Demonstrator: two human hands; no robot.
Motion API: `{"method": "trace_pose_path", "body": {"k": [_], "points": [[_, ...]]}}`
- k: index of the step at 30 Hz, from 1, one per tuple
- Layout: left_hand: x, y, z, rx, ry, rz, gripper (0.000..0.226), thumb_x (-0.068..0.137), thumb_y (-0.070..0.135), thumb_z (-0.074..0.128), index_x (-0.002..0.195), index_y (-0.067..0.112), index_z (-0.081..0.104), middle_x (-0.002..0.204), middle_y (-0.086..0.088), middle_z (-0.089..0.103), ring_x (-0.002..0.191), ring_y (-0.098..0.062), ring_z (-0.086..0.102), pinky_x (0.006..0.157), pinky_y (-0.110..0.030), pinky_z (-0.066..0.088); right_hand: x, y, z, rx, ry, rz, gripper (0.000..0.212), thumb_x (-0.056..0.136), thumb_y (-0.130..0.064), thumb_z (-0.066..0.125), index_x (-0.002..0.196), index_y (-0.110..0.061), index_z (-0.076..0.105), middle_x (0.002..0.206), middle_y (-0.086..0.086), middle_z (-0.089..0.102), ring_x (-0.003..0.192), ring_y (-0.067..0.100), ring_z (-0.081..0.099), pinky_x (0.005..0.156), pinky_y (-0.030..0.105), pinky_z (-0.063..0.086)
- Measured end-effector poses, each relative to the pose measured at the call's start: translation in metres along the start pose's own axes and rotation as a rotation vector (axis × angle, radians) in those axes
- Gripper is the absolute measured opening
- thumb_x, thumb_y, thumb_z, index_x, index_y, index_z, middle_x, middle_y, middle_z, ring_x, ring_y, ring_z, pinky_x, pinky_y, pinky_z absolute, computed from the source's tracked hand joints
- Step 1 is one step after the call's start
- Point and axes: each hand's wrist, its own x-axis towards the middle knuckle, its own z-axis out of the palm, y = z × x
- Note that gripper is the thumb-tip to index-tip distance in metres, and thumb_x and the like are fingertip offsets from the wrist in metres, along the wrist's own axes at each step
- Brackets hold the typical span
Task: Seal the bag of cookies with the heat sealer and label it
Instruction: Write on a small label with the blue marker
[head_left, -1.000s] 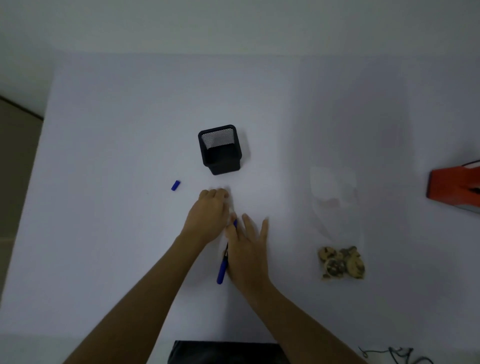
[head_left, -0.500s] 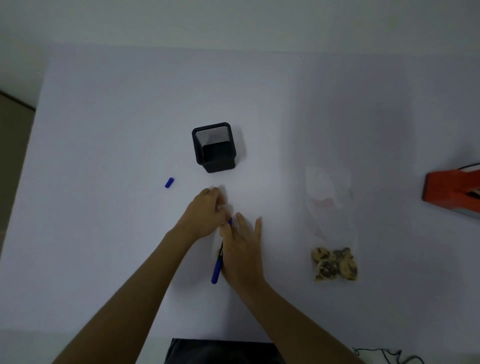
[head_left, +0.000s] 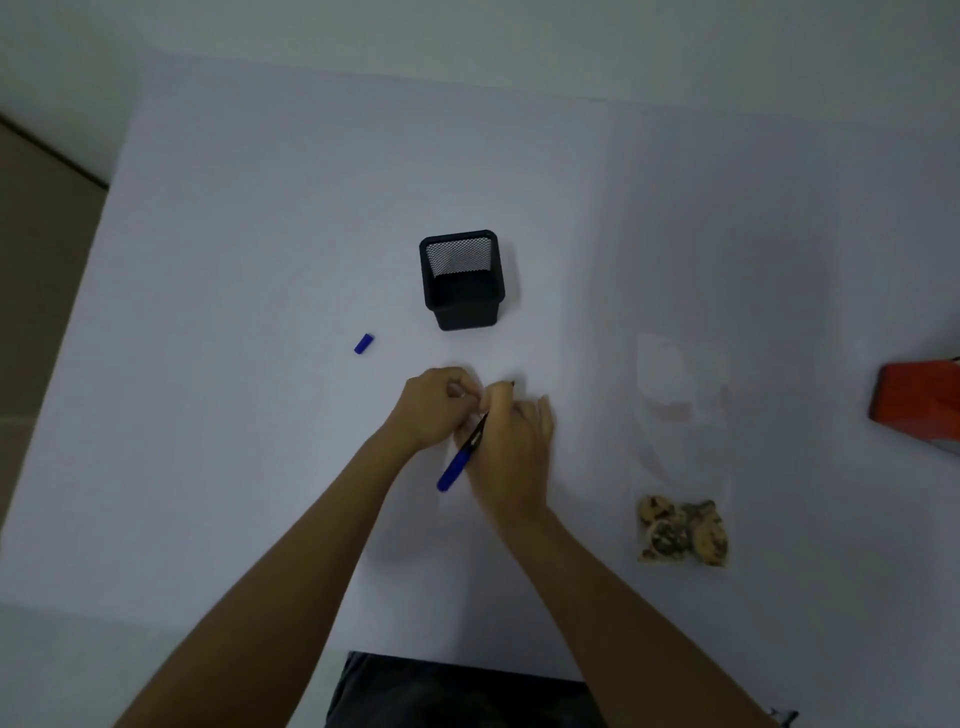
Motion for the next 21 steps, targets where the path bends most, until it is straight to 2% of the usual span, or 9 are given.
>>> {"method": "trace_pose_path", "body": {"k": [2,4,7,10,12,14,16,18,21], "points": [[0.000,-0.001,0.004,-0.042,0.050,-0.037,0.013,0.091,0.015,0.055,0.089,0.010,0.067,0.080,-0.004,0.068,0.067,-0.006,0.059,0.062,-0.011,0.041,0.009,-0.001,-0.001,0.053,-0.033,-0.008,0.022,0.086,-0.012,0.066,0.084,-0.014,0.045,0.063,-0.001,0.056,0.059,0.017,0.052,0.071,0.043,0.054],[-0.001,-0.003,0.007,-0.060,0.107,-0.054,0.015,0.091,0.018,0.056,0.089,0.009,0.069,0.082,-0.001,0.066,0.068,-0.005,0.058,0.061,-0.010,0.040,0.012,-0.002,-0.003,0.085,-0.078,-0.059,0.017,0.092,-0.011,0.055,0.082,-0.014,0.042,0.064,0.002,0.054,0.056,0.015,0.049,0.055,0.038,0.052],[-0.004,-0.004,0.009,-0.086,0.129,-0.069,0.017,0.090,0.016,0.057,0.088,0.007,0.071,0.084,0.000,0.067,0.070,-0.005,0.057,0.061,-0.011,0.039,0.013,0.002,-0.011,0.181,-0.227,-0.004,0.011,0.097,-0.017,0.035,0.088,-0.024,0.037,0.078,0.001,0.052,0.067,0.015,0.047,0.061,0.035,0.047],[-0.008,-0.006,0.009,-0.169,0.092,-0.090,0.016,0.088,0.014,0.057,0.087,0.008,0.072,0.086,-0.002,0.068,0.073,-0.008,0.059,0.064,-0.015,0.043,0.013,0.008,-0.018,0.135,-0.336,-0.128,0.016,0.098,-0.015,0.032,0.095,-0.030,0.035,0.090,-0.003,0.049,0.079,0.015,0.045,0.070,0.033,0.041],[-0.010,-0.007,0.008,-0.208,0.066,-0.098,0.016,0.087,0.014,0.056,0.086,0.009,0.072,0.083,-0.003,0.068,0.076,-0.012,0.060,0.067,-0.017,0.046,0.015,0.013,-0.020,0.098,-0.365,-0.205,0.017,0.099,-0.015,0.031,0.096,-0.031,0.036,0.088,-0.007,0.049,0.076,0.012,0.045,0.070,0.026,0.041],[-0.013,-0.008,0.008,-0.203,0.020,-0.074,0.018,0.087,0.014,0.055,0.089,0.010,0.072,0.083,-0.002,0.067,0.079,-0.013,0.061,0.069,-0.017,0.046,0.019,0.016,-0.023,0.025,-0.394,-0.245,0.014,0.098,-0.020,0.031,0.091,-0.029,0.039,0.074,-0.013,0.045,0.063,0.006,0.043,0.062,0.015,0.038],[-0.016,-0.010,0.009,-0.080,-0.019,0.014,0.019,0.090,0.014,0.055,0.097,0.012,0.072,0.088,0.003,0.067,0.079,-0.007,0.059,0.068,-0.008,0.041,0.025,0.018,-0.027,-0.008,-0.444,-0.212,0.011,0.095,-0.022,0.039,0.085,-0.022,0.036,0.065,-0.008,0.040,0.056,0.008,0.037,0.056,0.018,0.036],[-0.018,-0.014,0.013,0.033,0.036,0.100,0.018,0.092,0.013,0.056,0.101,0.011,0.072,0.092,0.003,0.065,0.076,-0.003,0.055,0.066,-0.002,0.038,0.030,0.017,-0.032,-0.044,-0.471,-0.222,0.019,0.092,-0.011,0.048,0.088,-0.017,0.030,0.063,-0.003,0.038,0.053,0.009,0.035,0.051,0.027,0.039],[-0.019,-0.020,0.022,0.127,0.208,0.190,0.016,0.091,0.013,0.059,0.098,0.008,0.072,0.096,-0.008,0.062,0.080,-0.010,0.051,0.074,-0.013,0.038,0.037,0.019,-0.036,-0.097,-0.463,-0.262,0.027,0.090,-0.003,0.052,0.091,-0.017,0.029,0.063,-0.003,0.040,0.052,0.012,0.040,0.051,0.032,0.045]]}}
